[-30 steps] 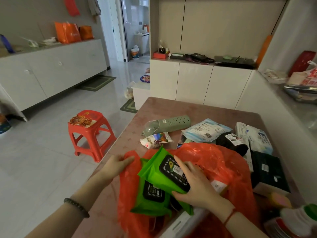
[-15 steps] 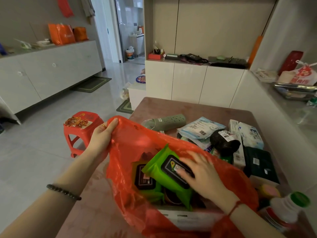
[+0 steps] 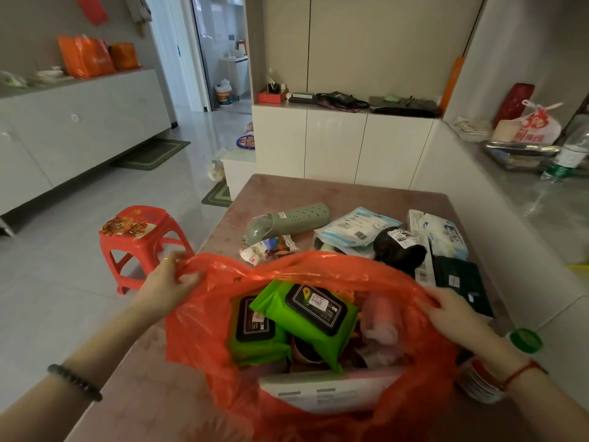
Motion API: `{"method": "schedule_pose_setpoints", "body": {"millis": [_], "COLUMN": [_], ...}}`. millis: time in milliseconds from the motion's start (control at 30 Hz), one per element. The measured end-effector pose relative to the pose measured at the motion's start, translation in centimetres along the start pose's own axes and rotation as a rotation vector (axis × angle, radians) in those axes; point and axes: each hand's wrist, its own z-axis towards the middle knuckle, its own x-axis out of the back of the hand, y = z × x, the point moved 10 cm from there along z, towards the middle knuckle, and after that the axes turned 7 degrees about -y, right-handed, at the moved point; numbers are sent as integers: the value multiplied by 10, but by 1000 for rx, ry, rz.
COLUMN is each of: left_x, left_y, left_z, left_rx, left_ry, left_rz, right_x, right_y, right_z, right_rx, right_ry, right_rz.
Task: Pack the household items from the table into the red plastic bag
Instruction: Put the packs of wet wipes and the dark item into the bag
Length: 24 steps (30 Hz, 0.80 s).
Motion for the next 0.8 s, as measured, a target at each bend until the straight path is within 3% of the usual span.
{"method": "schedule_pose_setpoints", "body": {"millis": [67,133,200,267,367,467,600,700,800], "left_x": [12,10,-11,-47,-109,-145,-139,-142,-147], "left_y": [48,102,147,176,181,173,185,190,193], "left_z": [-19,-47,-69,-79,-48,-24,-5,10,20], "left_rx": [-283,-577,-817,-942,-814,-757,-783,-733,-655], "left_ry": [182,256,239,191,-103,-353,-397,-603,-822], "left_rz": [145,246,350,493,698,773,505,338,271], "right_x": [11,6,-6,-21,-40,-39,-28,-13,15], "right_y": [-7,-11,-13,-18,-16,-9,-8,-19,-33], "right_z": [-4,-6,-8,-13,-26,-26,-29,-24,12], "right_rx": [8,-32,-51,-25,-24,-30,-30,12,86], "right_ry": [13,-79,-236,-410,-612,-670,-764,-810,-629], "right_rz": [190,320,278,128,-57,-204,-205,-165,119]}}
